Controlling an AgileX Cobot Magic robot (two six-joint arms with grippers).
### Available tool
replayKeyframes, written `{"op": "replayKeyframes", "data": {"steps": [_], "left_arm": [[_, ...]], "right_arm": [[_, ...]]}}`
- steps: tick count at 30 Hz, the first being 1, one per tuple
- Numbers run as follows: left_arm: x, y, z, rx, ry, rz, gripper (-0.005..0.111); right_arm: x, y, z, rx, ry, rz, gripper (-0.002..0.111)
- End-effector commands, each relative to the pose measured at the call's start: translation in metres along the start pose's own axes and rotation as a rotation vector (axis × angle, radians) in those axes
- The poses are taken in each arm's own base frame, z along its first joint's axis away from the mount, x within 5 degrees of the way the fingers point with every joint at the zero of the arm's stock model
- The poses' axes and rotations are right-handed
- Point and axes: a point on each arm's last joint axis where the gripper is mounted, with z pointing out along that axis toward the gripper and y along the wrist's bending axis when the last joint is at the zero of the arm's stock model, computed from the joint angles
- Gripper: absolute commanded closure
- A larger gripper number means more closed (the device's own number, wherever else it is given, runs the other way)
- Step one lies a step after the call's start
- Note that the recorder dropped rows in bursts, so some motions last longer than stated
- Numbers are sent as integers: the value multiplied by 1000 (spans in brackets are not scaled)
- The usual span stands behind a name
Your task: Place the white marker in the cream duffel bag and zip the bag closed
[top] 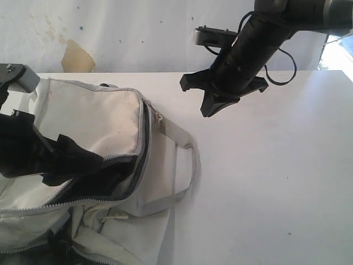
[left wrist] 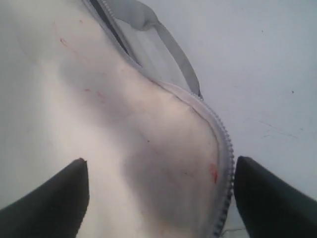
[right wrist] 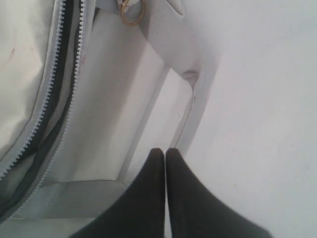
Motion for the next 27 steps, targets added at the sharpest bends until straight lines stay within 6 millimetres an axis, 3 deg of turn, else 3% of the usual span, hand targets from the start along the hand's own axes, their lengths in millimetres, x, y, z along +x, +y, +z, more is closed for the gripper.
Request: {"op": "replayKeyframes", "data": {"steps": [1,5,9,10,12,19,27], "left_arm": [[-19,-13,-14,69,1,-15,12],[-39,-22,-35,68,46,12,1],[-47,-7,-42,-124,87,-71,1],[-49,1,-41,-195,127,-71,1],[-51,6,-38,-206,136,-91,1],[-57,32,-24,-246,134,-202,2],[-84,47,-25,-189,153,-265,2]], "right_arm": [[0,0,-4,-1,-3,4,108],[-1,1,-3,-20,-4,10,108],[-2,7,-4,-79,-16,-21,95],[-3,11,-4,-127,-30,-44,86],[-4,17,-5,-190,-51,-73,79],[-10,23,0,-286,-99,-78,65],[-11,21,30,-362,-73,-127,62]]}}
